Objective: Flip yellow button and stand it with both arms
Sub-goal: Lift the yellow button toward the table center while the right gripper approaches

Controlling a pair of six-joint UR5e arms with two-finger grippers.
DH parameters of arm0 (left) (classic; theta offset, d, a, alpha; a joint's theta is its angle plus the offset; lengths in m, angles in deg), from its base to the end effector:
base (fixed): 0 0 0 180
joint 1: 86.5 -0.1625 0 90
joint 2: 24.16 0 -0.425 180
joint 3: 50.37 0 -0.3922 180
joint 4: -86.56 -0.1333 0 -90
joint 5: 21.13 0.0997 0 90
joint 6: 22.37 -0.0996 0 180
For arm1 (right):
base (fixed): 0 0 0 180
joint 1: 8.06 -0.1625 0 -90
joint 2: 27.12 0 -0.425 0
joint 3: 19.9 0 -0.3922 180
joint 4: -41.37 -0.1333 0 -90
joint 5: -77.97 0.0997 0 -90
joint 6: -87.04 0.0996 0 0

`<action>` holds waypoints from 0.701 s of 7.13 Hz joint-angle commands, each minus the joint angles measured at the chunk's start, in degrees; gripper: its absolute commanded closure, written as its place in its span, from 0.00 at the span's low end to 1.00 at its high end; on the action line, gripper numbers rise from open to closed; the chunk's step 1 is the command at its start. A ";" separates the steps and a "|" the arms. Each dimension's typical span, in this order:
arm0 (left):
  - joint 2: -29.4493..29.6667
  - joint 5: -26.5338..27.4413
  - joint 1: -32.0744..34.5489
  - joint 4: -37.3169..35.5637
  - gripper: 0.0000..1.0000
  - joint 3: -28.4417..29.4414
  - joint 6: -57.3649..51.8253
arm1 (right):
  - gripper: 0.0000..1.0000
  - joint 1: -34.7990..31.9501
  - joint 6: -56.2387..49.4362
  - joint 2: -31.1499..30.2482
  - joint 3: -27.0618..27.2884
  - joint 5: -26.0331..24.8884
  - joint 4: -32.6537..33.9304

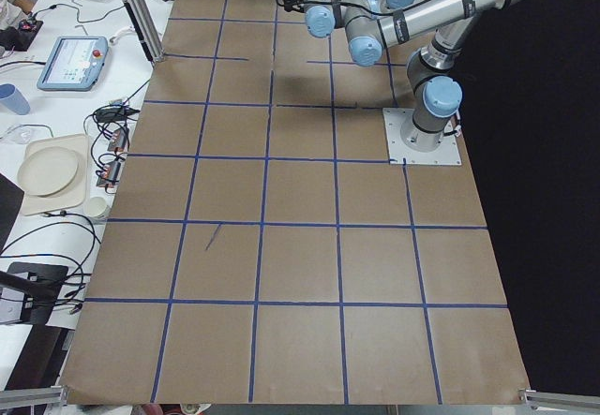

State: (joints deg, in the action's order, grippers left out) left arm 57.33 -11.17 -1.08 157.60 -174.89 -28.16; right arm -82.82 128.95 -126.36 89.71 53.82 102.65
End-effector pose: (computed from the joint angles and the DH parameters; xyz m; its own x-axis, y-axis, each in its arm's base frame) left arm -0.1998 -0.4037 0.3815 -0.1699 -0.0338 0.9849 -0.0624 0.9978 0.0235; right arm 0.1192 -0.4152 0.4169 -0.0449 0.9934 -0.1059 0.3145 0.1147 0.9423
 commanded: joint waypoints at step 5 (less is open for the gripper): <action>0.60 -8.98 0.71 -8.37 0.92 -0.46 10.08 | 0.00 -1.26 0.10 -0.16 1.66 5.69 -3.98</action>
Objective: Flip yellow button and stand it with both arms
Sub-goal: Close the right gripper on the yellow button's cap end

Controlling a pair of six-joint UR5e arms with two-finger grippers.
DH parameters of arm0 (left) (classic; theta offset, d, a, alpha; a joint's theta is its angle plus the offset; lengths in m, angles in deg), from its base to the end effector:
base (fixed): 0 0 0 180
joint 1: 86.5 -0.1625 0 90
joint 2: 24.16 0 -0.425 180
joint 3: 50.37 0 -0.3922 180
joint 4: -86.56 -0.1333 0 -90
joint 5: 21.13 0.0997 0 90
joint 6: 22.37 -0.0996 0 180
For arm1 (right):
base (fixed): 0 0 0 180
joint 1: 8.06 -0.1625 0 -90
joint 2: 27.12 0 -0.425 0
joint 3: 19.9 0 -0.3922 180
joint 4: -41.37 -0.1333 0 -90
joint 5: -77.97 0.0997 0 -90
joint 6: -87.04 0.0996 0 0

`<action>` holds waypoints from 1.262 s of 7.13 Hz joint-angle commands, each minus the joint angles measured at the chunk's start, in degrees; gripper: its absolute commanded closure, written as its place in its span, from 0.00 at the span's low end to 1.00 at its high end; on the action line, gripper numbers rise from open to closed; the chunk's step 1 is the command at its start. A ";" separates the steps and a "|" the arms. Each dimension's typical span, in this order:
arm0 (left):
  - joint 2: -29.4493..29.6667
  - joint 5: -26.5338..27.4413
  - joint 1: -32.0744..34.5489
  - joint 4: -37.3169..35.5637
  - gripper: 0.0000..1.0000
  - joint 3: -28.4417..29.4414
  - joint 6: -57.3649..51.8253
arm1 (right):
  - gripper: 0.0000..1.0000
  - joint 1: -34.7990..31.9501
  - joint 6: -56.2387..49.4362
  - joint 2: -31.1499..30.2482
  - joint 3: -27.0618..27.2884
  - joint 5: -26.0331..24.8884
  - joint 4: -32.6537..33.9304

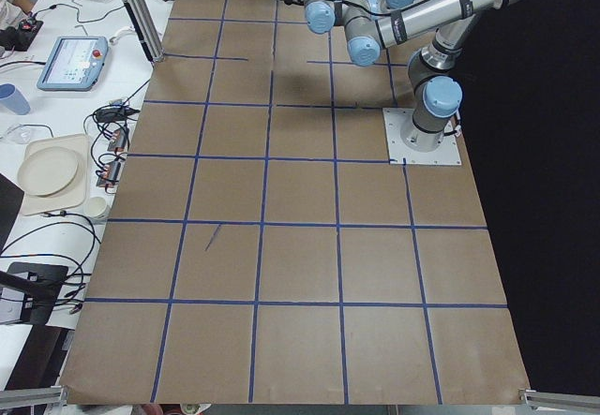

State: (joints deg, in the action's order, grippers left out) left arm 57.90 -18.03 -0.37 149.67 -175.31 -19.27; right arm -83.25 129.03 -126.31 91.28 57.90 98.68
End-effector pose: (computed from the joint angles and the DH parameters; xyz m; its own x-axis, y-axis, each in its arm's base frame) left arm -0.2059 -0.4053 0.3998 -0.0501 -0.0595 0.9970 -0.0703 0.9960 0.0559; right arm 0.1266 -0.4086 0.4062 0.0005 0.9997 -0.0260 0.2441 0.0251 0.9694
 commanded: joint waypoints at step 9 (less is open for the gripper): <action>0.04 -2.14 0.00 -0.53 0.92 -0.04 1.20 | 0.00 -3.03 3.89 -1.88 -0.70 7.42 -0.62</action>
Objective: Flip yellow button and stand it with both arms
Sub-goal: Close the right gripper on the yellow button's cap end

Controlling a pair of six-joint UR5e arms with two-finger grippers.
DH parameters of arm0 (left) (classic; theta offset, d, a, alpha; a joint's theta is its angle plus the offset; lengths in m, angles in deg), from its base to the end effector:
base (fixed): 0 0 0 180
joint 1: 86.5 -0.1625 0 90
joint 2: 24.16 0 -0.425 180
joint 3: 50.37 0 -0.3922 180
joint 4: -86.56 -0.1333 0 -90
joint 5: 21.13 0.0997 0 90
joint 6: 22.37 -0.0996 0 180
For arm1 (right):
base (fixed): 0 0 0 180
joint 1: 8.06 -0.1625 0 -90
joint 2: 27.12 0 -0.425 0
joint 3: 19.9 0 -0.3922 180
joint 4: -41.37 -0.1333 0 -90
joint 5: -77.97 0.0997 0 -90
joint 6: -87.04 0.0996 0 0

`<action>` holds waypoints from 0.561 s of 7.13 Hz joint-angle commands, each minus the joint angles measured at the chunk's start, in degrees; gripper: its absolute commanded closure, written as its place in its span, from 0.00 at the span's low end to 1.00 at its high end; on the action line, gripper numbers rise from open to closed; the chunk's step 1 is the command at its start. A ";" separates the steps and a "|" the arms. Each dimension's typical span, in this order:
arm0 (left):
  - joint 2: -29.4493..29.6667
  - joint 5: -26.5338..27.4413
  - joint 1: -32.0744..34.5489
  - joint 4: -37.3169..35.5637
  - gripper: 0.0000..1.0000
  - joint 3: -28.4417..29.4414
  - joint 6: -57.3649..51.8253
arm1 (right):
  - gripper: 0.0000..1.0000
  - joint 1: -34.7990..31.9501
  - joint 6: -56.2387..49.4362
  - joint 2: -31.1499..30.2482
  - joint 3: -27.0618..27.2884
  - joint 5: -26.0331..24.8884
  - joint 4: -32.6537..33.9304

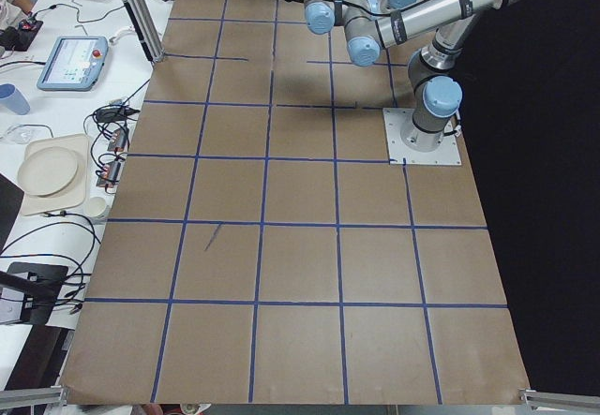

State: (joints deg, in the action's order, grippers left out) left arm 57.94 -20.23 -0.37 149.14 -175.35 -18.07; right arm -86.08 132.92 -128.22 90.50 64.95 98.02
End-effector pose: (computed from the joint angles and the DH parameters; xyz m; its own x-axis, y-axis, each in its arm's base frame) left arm -0.2060 -0.4053 0.4040 -0.0110 -0.0700 0.9975 -0.0685 0.9953 0.0691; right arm 0.1499 -0.4032 0.4321 0.0516 0.9986 -0.0125 0.1661 0.0038 0.9861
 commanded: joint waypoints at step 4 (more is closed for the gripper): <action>0.00 0.07 0.00 0.00 0.92 0.00 0.09 | 0.00 -1.70 0.17 -0.06 0.43 0.37 -0.22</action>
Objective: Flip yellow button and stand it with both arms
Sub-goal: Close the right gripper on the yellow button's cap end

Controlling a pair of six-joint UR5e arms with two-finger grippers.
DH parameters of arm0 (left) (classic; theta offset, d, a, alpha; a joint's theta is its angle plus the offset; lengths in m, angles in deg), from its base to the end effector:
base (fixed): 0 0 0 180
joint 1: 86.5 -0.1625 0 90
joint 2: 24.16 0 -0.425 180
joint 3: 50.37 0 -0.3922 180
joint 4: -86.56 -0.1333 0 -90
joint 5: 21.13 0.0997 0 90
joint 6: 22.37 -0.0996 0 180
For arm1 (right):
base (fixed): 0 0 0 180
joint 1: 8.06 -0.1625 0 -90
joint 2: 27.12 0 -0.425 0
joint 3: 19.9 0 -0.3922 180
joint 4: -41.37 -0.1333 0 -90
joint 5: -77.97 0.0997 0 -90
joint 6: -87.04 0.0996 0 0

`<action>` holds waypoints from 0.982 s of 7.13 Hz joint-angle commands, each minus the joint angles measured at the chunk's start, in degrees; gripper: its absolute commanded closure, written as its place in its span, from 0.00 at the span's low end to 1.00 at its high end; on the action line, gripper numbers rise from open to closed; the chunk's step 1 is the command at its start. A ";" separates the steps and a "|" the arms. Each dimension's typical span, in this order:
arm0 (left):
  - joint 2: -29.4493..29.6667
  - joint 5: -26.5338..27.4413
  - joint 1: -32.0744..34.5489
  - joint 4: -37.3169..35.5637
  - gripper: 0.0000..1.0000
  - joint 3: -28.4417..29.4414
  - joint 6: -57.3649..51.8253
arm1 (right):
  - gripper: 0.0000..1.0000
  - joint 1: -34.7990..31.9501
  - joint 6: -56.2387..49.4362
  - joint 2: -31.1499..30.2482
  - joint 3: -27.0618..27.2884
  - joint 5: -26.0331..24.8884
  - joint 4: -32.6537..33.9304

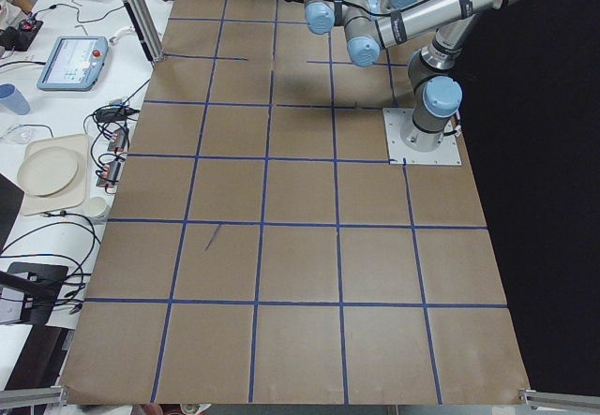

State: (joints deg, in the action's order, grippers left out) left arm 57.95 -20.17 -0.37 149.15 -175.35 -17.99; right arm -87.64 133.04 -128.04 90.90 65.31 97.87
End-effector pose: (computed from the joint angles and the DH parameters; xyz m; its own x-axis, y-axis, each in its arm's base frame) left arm -0.2060 -0.4054 0.4038 -0.0119 -0.0718 0.9974 -0.0686 0.9951 0.0708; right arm 0.1610 -0.3990 0.4282 0.0290 0.9996 0.0015 0.1592 -0.0061 0.9872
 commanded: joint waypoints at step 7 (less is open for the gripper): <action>-0.01 0.00 0.00 -0.09 0.80 0.00 0.01 | 0.93 0.04 0.06 0.02 -0.32 0.19 -0.25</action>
State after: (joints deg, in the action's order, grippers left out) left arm 57.93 -20.24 -0.37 149.06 -175.35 -17.98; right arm -87.70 133.09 -127.97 90.66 65.45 97.71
